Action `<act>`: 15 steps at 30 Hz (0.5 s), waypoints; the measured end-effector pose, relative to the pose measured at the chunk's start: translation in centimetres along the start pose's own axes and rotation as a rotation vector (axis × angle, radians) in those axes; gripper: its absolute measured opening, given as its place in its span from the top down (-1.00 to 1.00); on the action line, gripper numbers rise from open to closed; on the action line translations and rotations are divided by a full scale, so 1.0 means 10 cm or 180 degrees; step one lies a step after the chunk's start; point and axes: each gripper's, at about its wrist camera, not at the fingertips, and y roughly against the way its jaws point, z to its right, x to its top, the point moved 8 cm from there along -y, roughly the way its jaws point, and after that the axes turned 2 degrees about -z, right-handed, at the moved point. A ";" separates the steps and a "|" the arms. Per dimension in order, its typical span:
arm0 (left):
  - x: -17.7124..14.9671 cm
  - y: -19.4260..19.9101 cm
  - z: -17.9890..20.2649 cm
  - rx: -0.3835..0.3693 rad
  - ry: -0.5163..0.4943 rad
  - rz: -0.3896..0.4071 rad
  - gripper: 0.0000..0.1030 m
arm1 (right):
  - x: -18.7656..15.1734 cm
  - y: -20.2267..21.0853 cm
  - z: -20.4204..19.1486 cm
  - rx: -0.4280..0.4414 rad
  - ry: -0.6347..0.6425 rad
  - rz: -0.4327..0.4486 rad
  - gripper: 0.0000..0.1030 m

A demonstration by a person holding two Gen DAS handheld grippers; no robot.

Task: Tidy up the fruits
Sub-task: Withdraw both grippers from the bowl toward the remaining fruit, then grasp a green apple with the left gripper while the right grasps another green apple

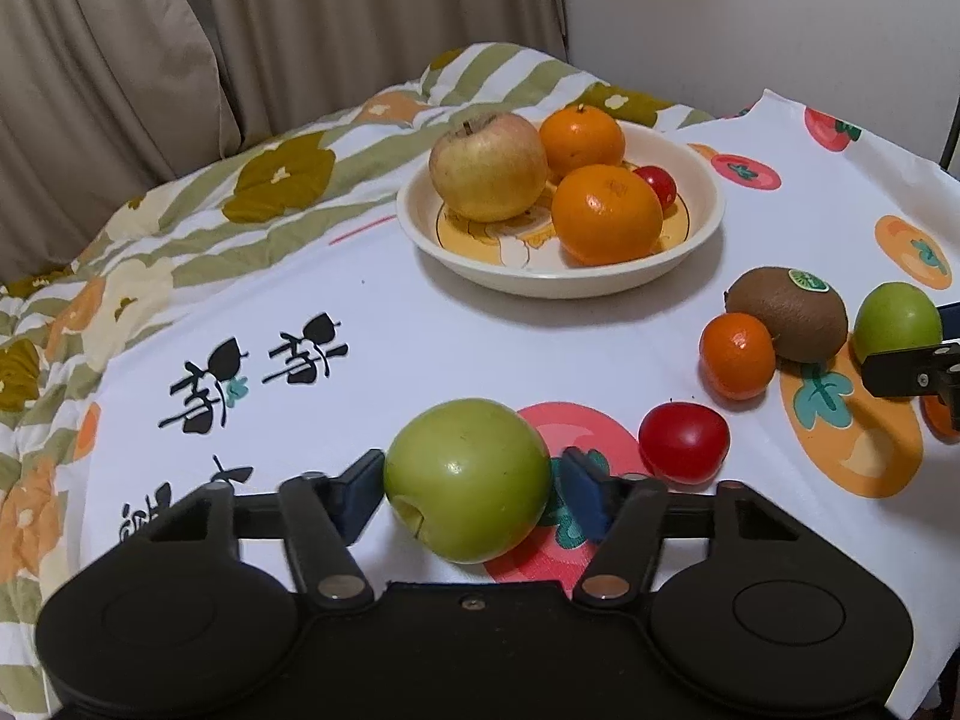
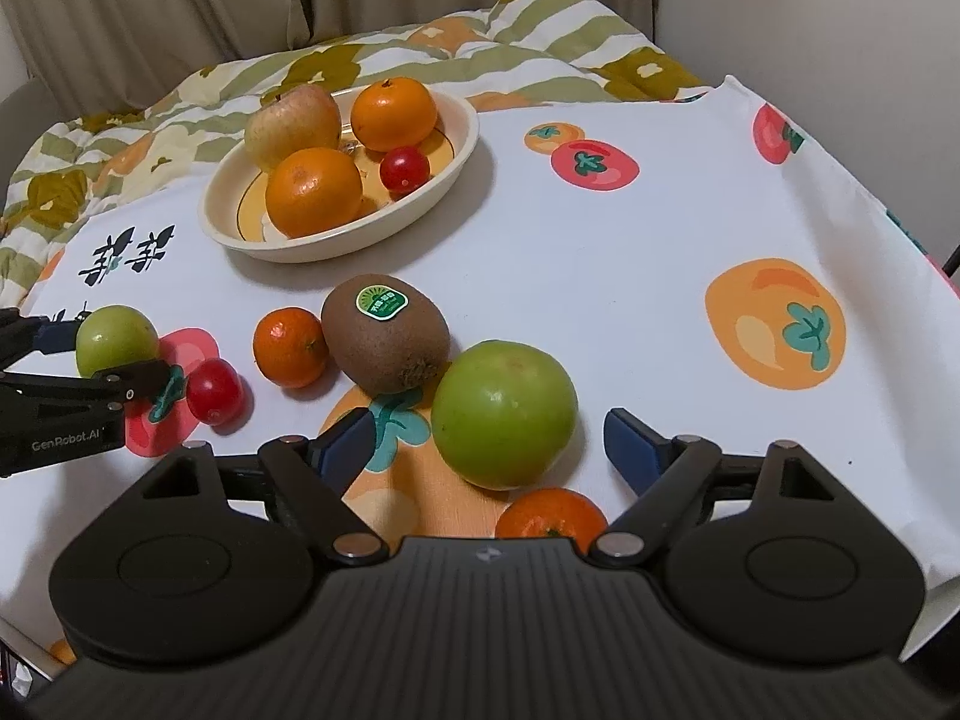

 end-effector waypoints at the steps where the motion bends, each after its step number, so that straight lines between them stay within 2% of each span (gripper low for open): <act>1: 0.00 -0.01 -0.01 0.0015 0.0002 -0.0016 -0.21 | 0.00 -0.01 0.00 0.0004 -0.0003 -0.0006 -0.90; 15: -0.03 0.03 -0.02 -0.0019 0.0120 -0.0055 -0.20 | 0.07 -0.04 -0.05 -0.0021 0.0075 -0.0007 -0.81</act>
